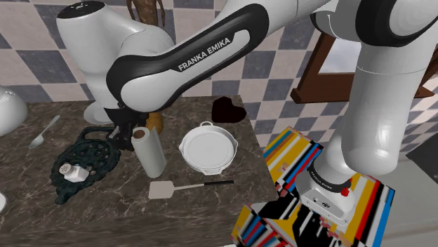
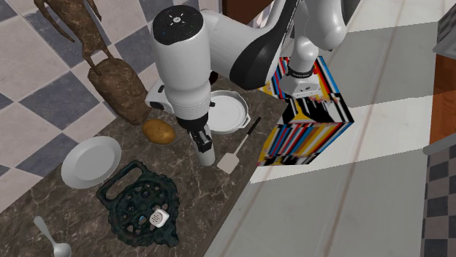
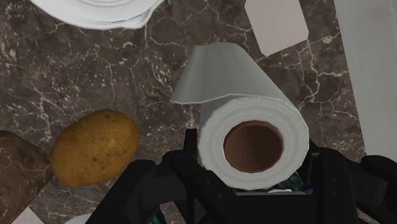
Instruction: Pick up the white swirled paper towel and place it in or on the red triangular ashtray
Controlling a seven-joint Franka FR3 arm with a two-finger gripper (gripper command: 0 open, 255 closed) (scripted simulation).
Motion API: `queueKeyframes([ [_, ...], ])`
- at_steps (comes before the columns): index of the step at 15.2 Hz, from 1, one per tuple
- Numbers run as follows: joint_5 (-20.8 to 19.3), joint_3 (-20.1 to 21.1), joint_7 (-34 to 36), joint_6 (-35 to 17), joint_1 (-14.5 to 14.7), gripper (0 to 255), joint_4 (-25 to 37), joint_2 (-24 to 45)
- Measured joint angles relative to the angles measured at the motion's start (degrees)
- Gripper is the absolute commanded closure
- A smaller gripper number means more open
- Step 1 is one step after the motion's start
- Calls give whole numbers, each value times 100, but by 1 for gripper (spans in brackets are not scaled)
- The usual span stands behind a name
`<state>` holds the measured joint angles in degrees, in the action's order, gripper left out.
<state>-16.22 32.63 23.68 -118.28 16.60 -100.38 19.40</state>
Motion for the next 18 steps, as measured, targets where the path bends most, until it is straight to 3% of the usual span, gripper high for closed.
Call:
queueKeyframes([
  [18, 264, 105, -219, 1072, -15, 255, 812, -318],
])
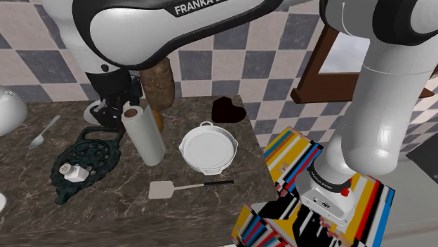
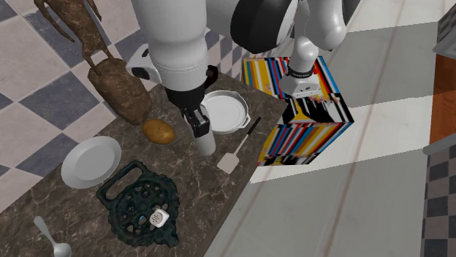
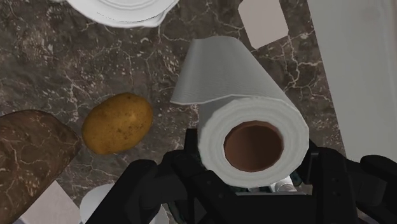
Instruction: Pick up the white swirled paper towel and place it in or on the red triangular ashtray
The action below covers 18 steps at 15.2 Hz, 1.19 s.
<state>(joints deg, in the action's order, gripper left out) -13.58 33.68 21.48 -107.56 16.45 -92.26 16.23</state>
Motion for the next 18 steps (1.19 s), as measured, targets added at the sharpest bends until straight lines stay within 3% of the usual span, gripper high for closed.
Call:
queueKeyframes([
  [6, 17, 18, -47, 468, 48, 255, 485, 14],
  [12, 578, -121, -822, 315, -591, 255, -384, -921],
  [18, 1101, -511, -1836, 289, -1123, 255, -1096, -1806],
])
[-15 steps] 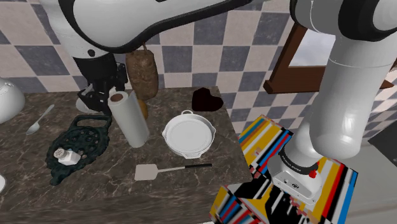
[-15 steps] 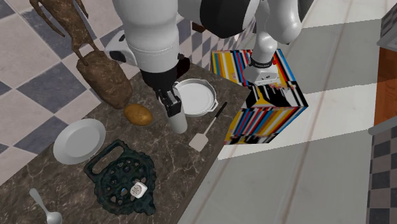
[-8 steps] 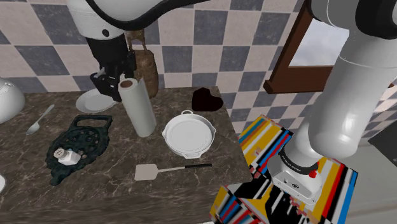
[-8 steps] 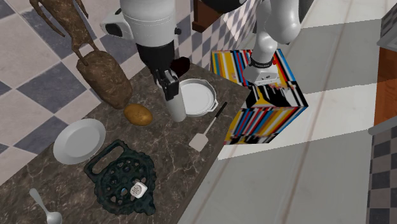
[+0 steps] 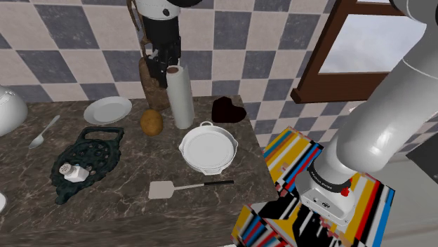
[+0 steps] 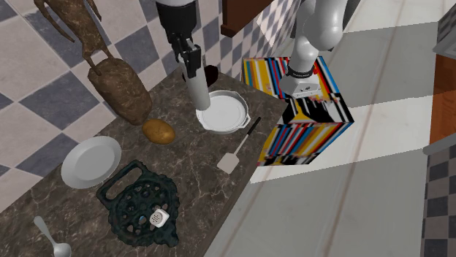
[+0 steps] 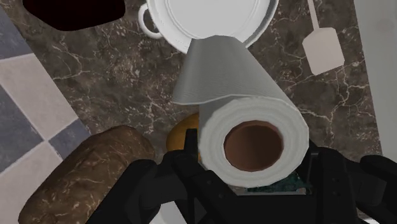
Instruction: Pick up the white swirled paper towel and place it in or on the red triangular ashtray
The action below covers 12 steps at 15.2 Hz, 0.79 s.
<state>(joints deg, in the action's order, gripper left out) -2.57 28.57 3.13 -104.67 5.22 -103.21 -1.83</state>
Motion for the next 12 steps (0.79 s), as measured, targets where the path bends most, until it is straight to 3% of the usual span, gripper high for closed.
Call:
queueKeyframes([
  [12, 421, -1088, -1895, 238, -694, 255, -721, -1081],
])
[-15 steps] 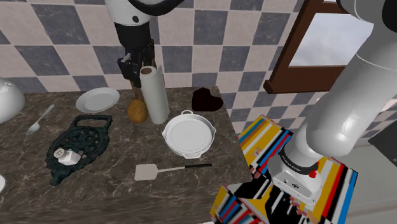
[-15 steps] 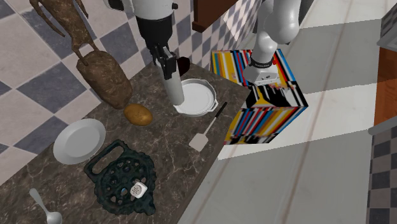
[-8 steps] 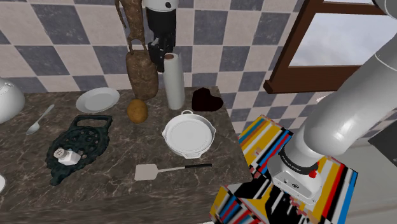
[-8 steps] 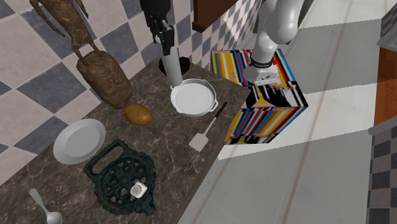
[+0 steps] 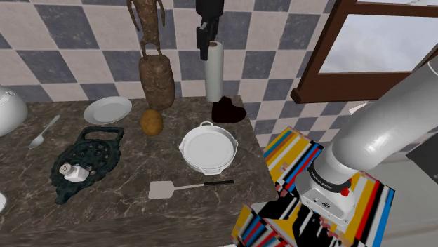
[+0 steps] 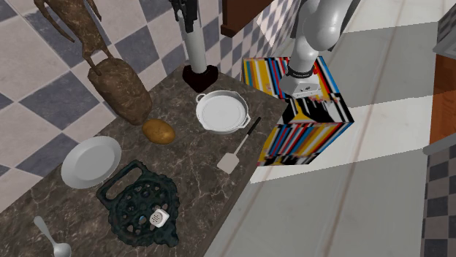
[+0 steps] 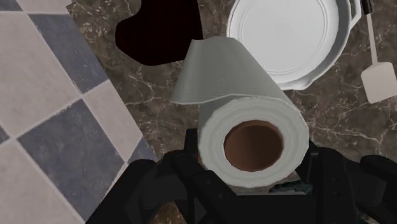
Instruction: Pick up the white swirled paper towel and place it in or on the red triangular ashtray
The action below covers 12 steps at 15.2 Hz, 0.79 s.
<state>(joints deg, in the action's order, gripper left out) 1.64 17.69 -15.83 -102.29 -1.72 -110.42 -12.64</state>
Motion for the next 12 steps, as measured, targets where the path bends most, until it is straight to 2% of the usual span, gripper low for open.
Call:
queueKeyframes([
  [9, -52, -789, -1229, 223, -459, 255, 67, -159],
  [12, -61, -857, -1340, 109, -498, 255, -46, -157],
])
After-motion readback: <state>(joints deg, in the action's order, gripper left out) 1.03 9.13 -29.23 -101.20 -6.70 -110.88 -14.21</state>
